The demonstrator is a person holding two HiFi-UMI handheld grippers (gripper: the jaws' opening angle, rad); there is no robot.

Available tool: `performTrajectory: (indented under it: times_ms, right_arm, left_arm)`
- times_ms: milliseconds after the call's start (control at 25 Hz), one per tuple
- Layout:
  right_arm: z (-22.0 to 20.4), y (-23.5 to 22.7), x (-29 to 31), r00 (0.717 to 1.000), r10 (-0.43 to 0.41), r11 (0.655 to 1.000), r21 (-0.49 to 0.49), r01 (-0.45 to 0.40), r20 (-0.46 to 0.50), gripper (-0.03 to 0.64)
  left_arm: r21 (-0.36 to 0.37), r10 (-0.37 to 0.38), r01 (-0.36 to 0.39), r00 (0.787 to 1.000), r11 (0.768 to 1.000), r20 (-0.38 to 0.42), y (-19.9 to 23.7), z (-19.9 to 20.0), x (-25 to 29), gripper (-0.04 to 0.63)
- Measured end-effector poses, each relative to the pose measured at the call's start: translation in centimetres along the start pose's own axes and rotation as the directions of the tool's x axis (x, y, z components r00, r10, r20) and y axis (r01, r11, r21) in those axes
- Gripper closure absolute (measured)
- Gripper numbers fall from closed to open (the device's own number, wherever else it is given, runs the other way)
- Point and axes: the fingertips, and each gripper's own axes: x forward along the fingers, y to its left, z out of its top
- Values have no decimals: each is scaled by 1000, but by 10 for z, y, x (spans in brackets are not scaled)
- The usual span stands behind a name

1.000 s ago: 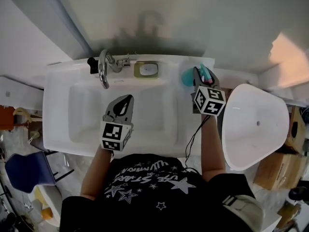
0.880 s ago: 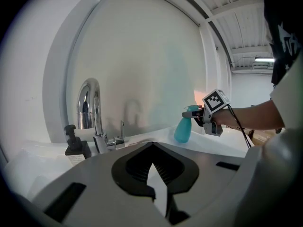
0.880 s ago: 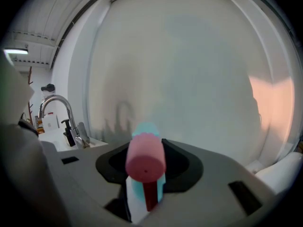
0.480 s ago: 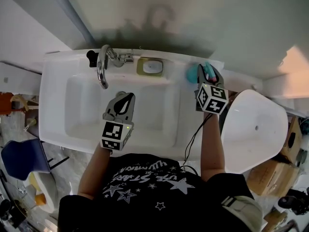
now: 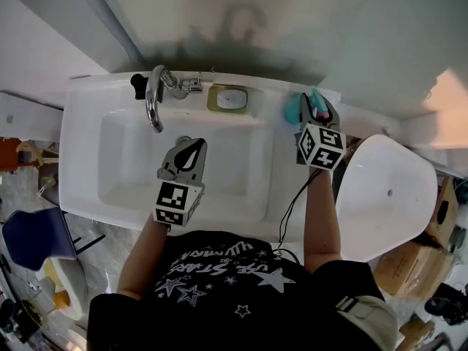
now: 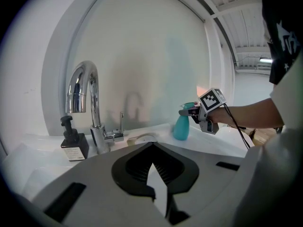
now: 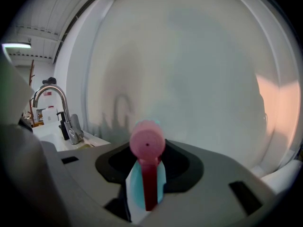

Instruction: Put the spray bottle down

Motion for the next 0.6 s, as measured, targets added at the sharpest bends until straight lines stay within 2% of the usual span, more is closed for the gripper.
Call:
performTrajectory:
  times_ms: [240,400,600]
  right_arm:
    - [-1,0,-1,1000,26,1000,-10,-26,2,443]
    - [-2,4,-9,999,39,999,-18,-38,0,353]
    - [-3,5,-34,1000,14,1000,-4,-14,11,333]
  left_arm:
    - [22,11,-12,1000,1000,18,2,3,-5,580]
    - [23,21,-22,999,1000,32,3,4,-13,580]
    - [46,10,-12,998,999,61,-2,10,-30,580]
